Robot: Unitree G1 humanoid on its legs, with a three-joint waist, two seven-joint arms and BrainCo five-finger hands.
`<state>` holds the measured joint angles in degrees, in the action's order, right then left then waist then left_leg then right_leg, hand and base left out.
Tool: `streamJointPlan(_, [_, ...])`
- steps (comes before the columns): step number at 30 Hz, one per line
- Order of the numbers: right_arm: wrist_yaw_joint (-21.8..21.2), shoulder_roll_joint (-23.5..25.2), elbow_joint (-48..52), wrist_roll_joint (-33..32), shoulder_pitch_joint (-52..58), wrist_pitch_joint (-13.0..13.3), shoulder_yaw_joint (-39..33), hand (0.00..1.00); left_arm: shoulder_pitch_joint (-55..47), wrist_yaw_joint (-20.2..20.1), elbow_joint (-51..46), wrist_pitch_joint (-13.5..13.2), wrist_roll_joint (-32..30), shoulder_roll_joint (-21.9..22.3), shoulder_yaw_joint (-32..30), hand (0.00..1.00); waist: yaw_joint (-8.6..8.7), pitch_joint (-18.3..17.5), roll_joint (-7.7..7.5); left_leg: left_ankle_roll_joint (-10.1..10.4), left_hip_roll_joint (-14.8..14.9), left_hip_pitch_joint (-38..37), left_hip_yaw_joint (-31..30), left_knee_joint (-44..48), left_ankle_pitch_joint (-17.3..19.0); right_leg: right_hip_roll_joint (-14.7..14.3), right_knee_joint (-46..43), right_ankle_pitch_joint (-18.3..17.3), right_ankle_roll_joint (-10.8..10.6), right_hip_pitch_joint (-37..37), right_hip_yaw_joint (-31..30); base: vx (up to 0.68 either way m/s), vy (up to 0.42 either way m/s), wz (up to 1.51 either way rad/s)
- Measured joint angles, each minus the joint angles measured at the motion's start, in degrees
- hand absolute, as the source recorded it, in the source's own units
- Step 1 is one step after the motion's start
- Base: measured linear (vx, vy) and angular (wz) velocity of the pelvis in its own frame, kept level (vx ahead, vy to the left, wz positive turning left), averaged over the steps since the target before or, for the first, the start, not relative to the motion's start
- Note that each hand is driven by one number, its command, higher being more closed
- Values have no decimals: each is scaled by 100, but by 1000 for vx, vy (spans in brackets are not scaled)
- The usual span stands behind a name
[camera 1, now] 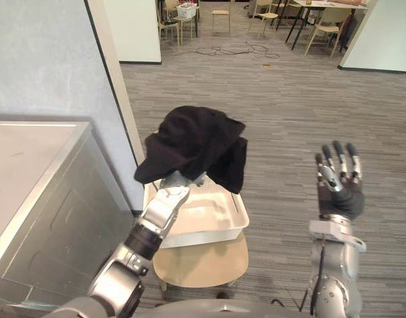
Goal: Pick up the laundry basket with both hands and put the clothes into the washing machine.
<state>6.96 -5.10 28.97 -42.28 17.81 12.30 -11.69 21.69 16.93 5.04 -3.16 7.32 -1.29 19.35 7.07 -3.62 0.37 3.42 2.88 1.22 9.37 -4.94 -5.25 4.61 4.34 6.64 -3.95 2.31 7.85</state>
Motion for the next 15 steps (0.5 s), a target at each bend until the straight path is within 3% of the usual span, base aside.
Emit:
streamJointPlan(8, [126, 459, -279, 58, 188, -15, -446, 0, -921, -1, -565, -111, -94, -15, -745, 100, -5, -67, 98, 0, 5, 22, 163, 0, 16, 5, -29, 11, -13, 150, -112, 0, 3, -11])
streamJointPlan(15, [187, 737, -2511, 251, 184, -134, -383, 0, -2166, -315, -800, -311, -300, -36, -814, 100, -115, -100, 153, 0, 6, 56, 162, 1, 28, 11, -23, 16, -12, 164, -86, 2, 1, -1])
